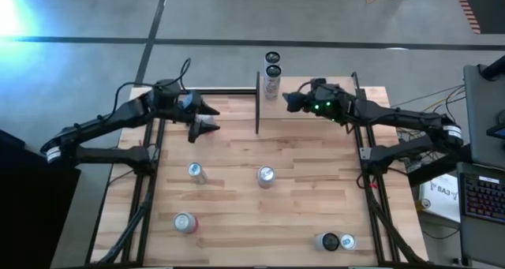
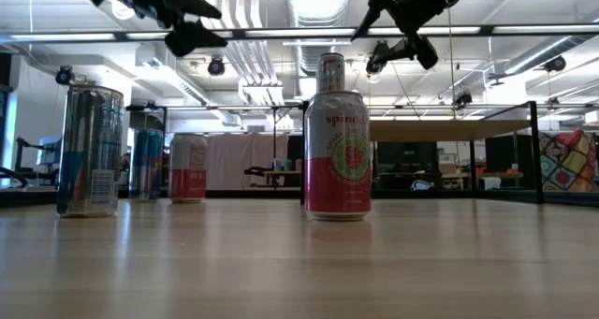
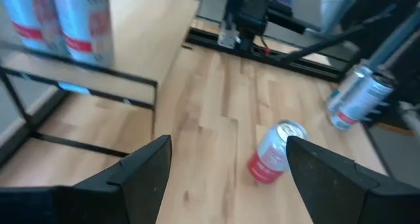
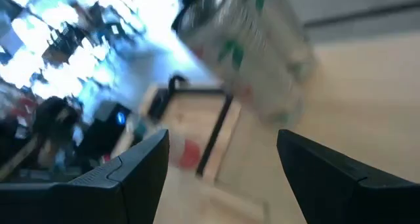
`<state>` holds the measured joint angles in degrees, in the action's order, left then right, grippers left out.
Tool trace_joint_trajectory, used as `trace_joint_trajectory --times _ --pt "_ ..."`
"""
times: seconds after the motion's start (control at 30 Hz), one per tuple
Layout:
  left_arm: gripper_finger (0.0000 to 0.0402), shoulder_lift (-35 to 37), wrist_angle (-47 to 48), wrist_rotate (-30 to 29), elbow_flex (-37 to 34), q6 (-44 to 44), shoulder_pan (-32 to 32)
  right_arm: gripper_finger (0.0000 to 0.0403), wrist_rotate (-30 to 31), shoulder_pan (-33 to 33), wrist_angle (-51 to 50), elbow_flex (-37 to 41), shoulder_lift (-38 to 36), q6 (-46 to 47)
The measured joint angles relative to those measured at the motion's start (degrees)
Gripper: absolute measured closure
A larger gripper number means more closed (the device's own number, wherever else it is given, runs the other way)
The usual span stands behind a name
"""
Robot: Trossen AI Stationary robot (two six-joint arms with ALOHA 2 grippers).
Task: Place canned beverage on shelf
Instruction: Put the white and pink soda can aligned with the other white soda can on the shelf
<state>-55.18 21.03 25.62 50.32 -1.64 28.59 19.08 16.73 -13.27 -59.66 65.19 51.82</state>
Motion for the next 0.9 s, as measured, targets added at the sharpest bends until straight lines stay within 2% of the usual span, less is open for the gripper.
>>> trace_joint_trajectory --times 0.1,0.23,0.33,0.47,0.57,0.67,0.8,0.9 --pt "0.0123 0.00 -1.66 4.05 -2.87 -0.40 1.60 0.0131 -2.44 -2.75 -9.58 -4.36 1.70 2.67" --pt "0.0123 -0.75 -2.85 3.13 -5.08 3.90 1.54 0.0131 -3.96 -9.68 -29.39 -13.03 4.91 9.92" --pt "0.0123 -2.57 -6.00 2.37 -6.33 6.90 1.51 0.0131 -2.66 -16.32 -43.79 -19.74 8.24 17.99" --pt "0.0123 -6.23 -8.76 3.31 -5.53 2.62 1.51 0.0131 -2.63 -23.84 -57.43 -27.24 13.38 27.30" --pt "0.0123 -9.59 -8.96 8.74 -3.14 -0.17 1.51 0.0131 -3.66 -28.45 -61.85 -31.33 16.79 29.75" --pt "0.0123 -12.79 -8.85 14.18 -0.26 -0.54 0.74 0.0131 -7.47 -32.46 -61.52 -33.95 19.47 27.38" --pt "0.0123 -16.25 -6.40 13.95 4.84 -0.92 -1.76 0.0131 -14.74 -38.68 -61.62 -37.30 23.29 22.30" --pt "0.0123 -18.50 -4.81 12.28 9.39 -3.10 -4.70 0.0131 -16.75 -43.74 -63.35 -40.16 25.30 22.16"
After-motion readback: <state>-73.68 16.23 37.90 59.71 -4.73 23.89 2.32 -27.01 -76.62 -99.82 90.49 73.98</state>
